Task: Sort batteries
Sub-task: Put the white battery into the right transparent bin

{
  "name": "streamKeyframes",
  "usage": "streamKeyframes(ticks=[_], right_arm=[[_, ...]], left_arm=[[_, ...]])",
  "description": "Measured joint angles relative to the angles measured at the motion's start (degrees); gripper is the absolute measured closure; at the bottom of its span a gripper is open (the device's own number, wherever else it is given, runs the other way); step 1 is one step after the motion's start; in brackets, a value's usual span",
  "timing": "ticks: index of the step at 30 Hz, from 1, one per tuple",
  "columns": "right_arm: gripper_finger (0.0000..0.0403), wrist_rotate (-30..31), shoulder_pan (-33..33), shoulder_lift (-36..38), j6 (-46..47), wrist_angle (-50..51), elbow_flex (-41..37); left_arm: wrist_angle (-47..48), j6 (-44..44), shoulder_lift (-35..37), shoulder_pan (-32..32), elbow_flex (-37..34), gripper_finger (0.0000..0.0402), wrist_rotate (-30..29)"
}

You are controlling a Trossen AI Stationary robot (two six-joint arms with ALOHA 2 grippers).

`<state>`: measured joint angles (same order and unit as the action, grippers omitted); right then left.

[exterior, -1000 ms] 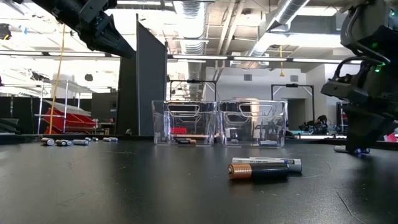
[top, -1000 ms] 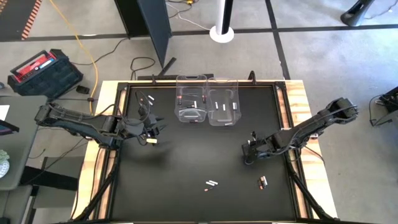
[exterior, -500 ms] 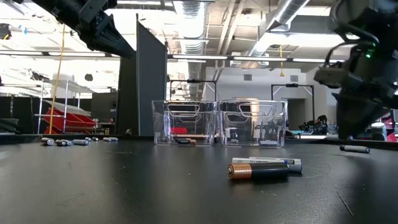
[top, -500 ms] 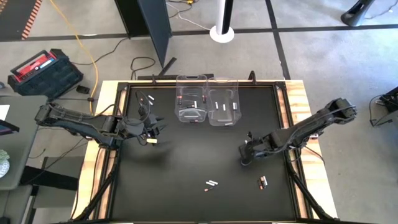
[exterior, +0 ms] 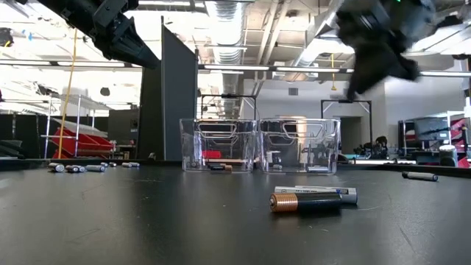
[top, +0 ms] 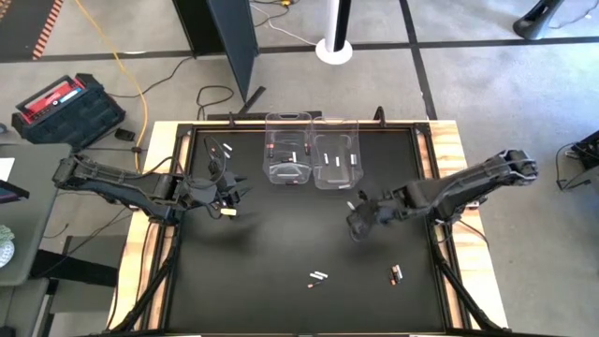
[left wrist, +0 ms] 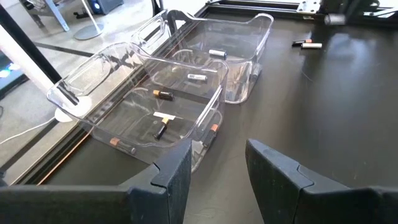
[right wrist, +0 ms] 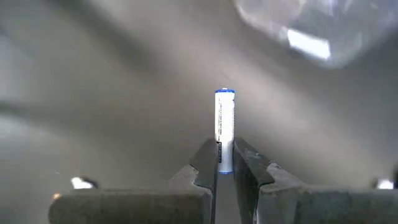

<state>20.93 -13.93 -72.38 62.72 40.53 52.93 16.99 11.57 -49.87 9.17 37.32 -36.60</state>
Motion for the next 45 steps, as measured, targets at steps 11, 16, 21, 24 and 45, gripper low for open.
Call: streamKeyframes(ticks=[11, 16, 21, 24, 45], right_arm=[[0.0353, 0.0, 20.6, -0.1, -26.6, -3.4, 12.9], [0.0353, -7.9, 29.5, -1.7, -31.7, -10.0, 13.3], [0.0353, -14.4, 34.7, -9.5, -33.4, -6.5, 15.3], [0.0353, -14.6, 36.4, -15.6, -34.8, -2.4, 18.7], [0.0353, -21.4, 43.2, -41.2, -37.9, 13.8, 33.2]], left_arm=[[0.0, -0.3, 0.0, 0.0, 0.0, 0.0256, 0.0], [0.0, -4.0, 0.0, 0.0, 0.0, 0.0256, 0.0], [0.0, -7.2, 0.0, -0.2, 0.0, 0.0256, 0.0], [0.0, -7.3, 0.0, -0.8, 0.0, 0.0256, 0.0], [0.2, -6.7, 0.0, -1.7, 0.0, 0.0256, 0.0]])
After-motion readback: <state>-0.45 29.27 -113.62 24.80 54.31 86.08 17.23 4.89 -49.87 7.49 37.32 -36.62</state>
